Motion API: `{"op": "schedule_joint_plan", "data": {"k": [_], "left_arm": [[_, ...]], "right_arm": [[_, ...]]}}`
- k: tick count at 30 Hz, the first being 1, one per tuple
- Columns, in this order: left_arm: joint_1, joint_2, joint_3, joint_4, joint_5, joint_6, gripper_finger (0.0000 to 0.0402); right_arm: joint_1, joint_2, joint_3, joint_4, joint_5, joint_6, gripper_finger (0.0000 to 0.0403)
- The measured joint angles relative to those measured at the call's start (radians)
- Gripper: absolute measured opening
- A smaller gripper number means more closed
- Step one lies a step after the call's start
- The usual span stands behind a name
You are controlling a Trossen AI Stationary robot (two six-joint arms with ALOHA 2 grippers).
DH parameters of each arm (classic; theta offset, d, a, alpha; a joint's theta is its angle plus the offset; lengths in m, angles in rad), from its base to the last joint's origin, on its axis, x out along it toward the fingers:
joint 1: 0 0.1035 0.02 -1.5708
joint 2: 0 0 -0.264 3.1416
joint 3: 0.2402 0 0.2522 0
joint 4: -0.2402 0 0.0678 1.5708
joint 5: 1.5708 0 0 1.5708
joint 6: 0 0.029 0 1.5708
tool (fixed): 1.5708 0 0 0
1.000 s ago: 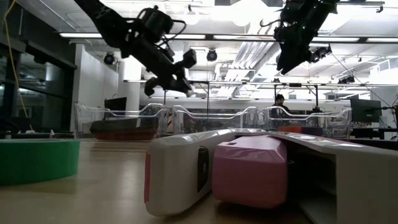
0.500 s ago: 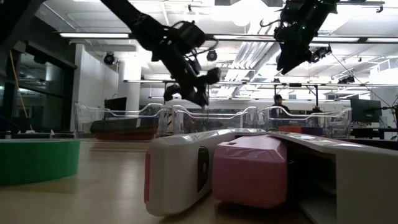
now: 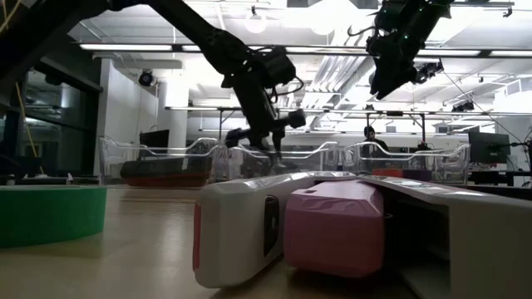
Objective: Pick and place Stapler, Stapler remover, tape
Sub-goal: Put the gray stapler remover into the middle transparent bin, then put the violet stapler remover into the middle transparent bin
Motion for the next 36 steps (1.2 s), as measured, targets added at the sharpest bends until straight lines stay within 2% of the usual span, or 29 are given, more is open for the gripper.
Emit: {"op": "schedule_joint_plan", "data": {"k": [4, 6, 11, 18, 22, 36], "left_arm": [[0.013, 0.001, 0.002, -0.059, 0.008, -0.165, 0.0042], [0.02, 0.001, 0.0, -0.064, 0.009, -0.189, 0.0042], [0.021, 0.001, 0.0, -0.055, 0.008, -0.193, 0.0051], [0.018, 0.001, 0.0, -0.029, 0.016, -0.192, 0.0117], [0.018, 0.001, 0.0, -0.014, 0.036, -0.187, 0.0139], [0.018, -0.042, -0.001, 0.006, 0.046, -0.105, 0.0146]], "right_arm": [[0.0, 0.0, 0.0, 0.0, 0.0, 0.005, 0.0211], [0.0, 0.0, 0.0, -0.001, 0.0, 0.008, 0.0211], [0.0, 0.0, 0.0, -0.003, 0.0, 0.008, 0.0211], [0.0, 0.0, 0.0, -0.004, 0.0, 0.008, 0.0211], [0.0, 0.0, 0.0, -0.004, 0.0, 0.008, 0.0211], [0.0, 0.0, 0.0, -0.006, 0.0, 0.008, 0.0211]]}}
